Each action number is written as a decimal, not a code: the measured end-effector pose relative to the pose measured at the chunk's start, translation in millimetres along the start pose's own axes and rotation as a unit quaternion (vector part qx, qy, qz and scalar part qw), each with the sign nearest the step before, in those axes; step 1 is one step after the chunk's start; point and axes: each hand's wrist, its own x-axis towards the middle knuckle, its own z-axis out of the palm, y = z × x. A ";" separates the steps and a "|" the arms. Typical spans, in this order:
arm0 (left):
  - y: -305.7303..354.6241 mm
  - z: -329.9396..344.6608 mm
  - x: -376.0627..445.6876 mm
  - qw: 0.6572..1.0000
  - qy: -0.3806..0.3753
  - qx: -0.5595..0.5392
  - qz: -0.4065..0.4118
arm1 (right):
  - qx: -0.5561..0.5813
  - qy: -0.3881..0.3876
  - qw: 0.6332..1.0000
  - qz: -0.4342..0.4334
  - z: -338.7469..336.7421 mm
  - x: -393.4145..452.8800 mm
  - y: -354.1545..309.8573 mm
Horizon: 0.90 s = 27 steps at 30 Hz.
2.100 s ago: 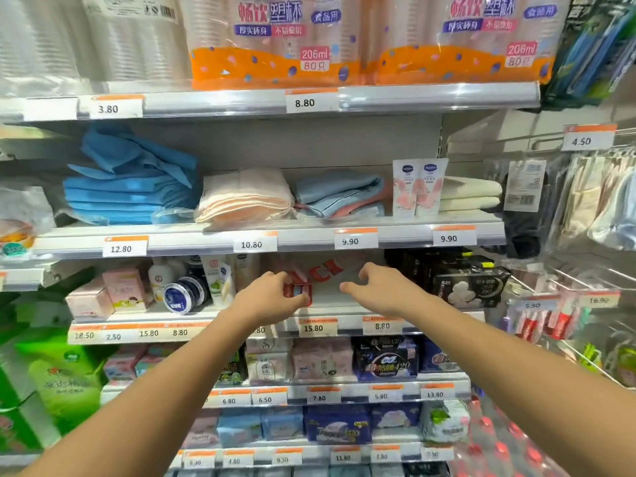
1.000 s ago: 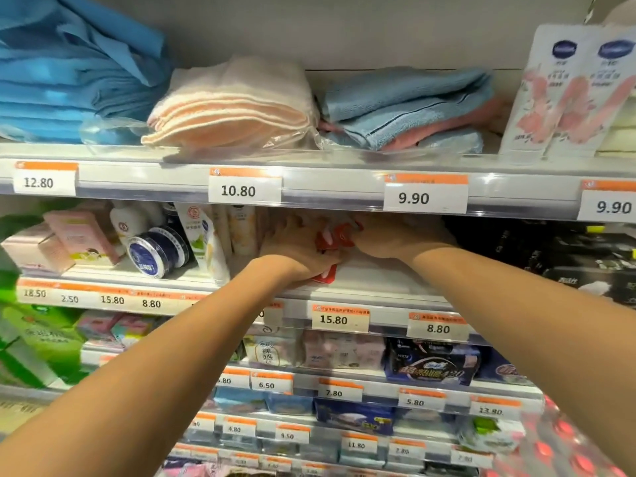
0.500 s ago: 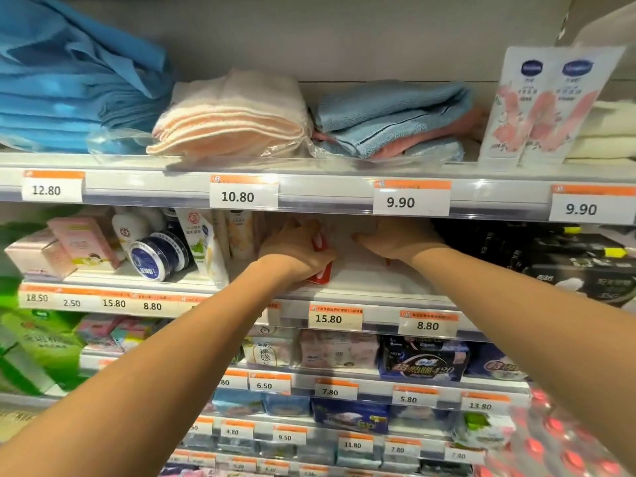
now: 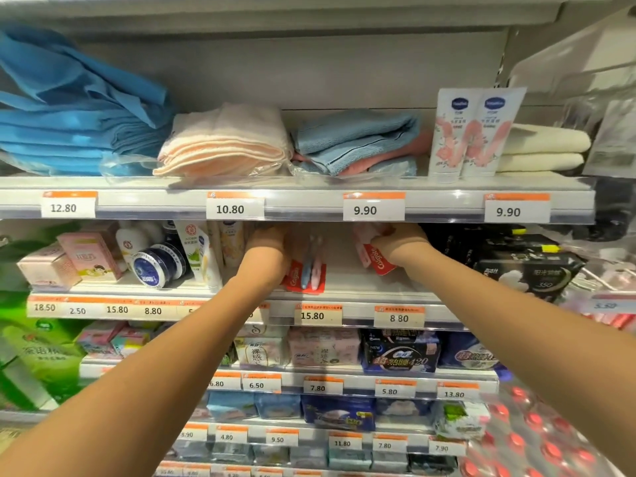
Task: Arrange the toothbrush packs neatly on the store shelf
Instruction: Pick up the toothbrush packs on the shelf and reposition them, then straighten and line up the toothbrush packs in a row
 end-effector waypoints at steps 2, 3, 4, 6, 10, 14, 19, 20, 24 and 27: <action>3.4 -7.1 -14.3 0.999 -0.034 -0.010 -0.020 | 0.042 -0.003 0.999 0.012 -5.1 -8.4 0.4; 7.3 -10.1 -18.8 0.999 -0.030 -0.028 -0.029 | 0.055 -0.003 0.998 0.013 -7.5 -10.8 0.2; 13.8 -13.4 -21.5 0.998 -0.020 -0.045 -0.033 | 0.062 -0.001 0.998 0.008 -9.5 -10.3 0.1; 28.7 -19.4 -30.6 1.000 0.005 -0.028 -0.009 | 0.064 0.006 0.998 -0.007 -15.9 -13.4 -0.9; 53.8 -17.5 -44.7 0.998 0.014 0.005 0.068 | 0.137 0.005 0.990 0.022 -30.2 -18.4 5.1; 76.5 -0.2 -52.2 0.992 0.001 0.041 0.117 | 0.139 0.017 0.990 0.030 -37.8 -23.7 13.3; 90.8 26.8 -56.9 0.986 -0.024 0.073 0.151 | 0.126 0.034 0.991 0.016 -32.6 1.7 41.2; 93.2 31.4 -57.3 0.984 -0.028 0.078 0.156 | 0.119 0.036 0.992 0.016 -30.3 16.7 53.1; 100.9 46.9 -59.7 0.982 -0.045 0.104 0.154 | 0.109 0.042 0.993 0.032 -21.9 61.8 89.2; 105.5 52.3 -62.5 0.979 -0.075 0.112 0.151 | 0.108 0.044 0.993 0.034 -19.1 64.0 95.5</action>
